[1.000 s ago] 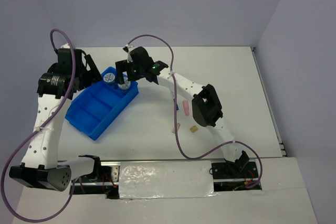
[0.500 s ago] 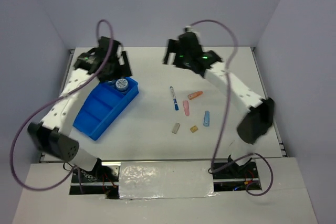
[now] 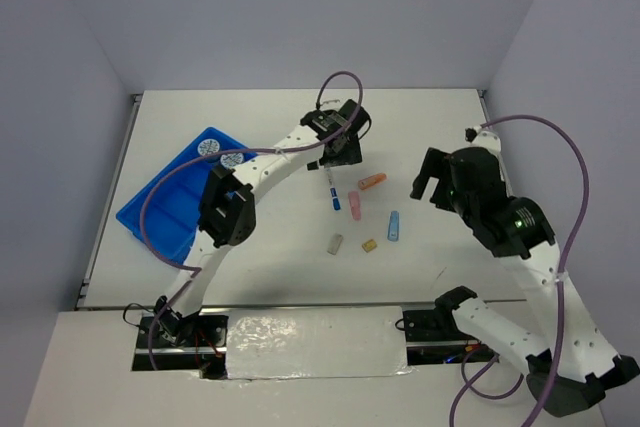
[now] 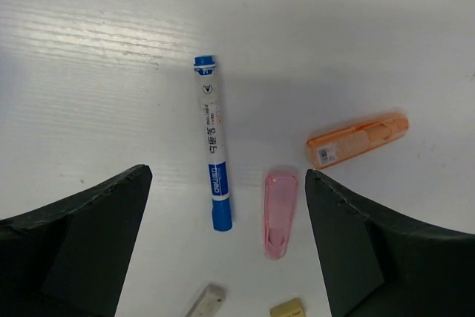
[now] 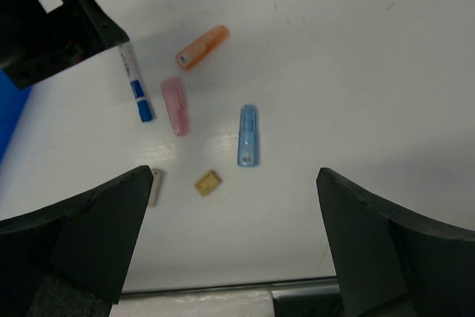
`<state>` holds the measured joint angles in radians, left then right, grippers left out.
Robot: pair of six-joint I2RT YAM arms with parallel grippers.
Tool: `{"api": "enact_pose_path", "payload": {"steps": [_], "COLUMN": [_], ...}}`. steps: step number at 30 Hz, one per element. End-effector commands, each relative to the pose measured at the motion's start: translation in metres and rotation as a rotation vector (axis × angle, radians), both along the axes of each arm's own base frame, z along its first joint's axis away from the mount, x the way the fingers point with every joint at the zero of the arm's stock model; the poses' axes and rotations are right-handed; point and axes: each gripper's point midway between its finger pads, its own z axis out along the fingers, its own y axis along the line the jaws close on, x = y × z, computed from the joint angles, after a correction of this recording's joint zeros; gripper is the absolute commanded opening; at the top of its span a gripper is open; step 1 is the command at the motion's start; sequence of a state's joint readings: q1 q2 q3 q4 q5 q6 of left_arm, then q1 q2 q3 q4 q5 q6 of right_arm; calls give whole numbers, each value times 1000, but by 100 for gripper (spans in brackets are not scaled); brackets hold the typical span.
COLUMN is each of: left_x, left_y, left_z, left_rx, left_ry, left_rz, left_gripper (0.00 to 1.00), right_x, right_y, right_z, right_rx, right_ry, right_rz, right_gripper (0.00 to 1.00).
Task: Sort the stationery into containers
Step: Pick up the pen from the center of the board.
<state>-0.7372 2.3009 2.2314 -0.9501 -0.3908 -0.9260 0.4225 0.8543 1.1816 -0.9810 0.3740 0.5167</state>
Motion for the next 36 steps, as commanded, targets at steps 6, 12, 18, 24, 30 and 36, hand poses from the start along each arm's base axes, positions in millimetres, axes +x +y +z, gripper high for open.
{"api": "enact_pose_path", "payload": {"steps": [6, 12, 18, 24, 30, 36], "left_x": [16, 0, -15, -23, -1, -25], "left_y": [5, 12, 12, -6, 36, 223], "left_z": [-51, -91, -112, -93, 75, 86], "left_rx": [64, 138, 153, 72, -30, -40], "left_ry": [18, 82, 132, 146, -145, -129], "left_rz": [86, 99, 88, 19, 88, 534], "left_gripper": [90, 77, 61, 3, 1, 2], "right_x": [-50, -44, -32, -23, -16, -6], "right_y": [-2, -1, 5, 15, 31, 52], "right_z": [-23, -21, -6, -4, -12, -18], "right_rx": [14, -34, -55, -47, -18, 33], "right_ry": [65, 71, 48, 44, 67, 84], "right_rz": [119, 163, 196, 235, 294, 366], "right_gripper": [100, 100, 100, 100, 100, 100]}}
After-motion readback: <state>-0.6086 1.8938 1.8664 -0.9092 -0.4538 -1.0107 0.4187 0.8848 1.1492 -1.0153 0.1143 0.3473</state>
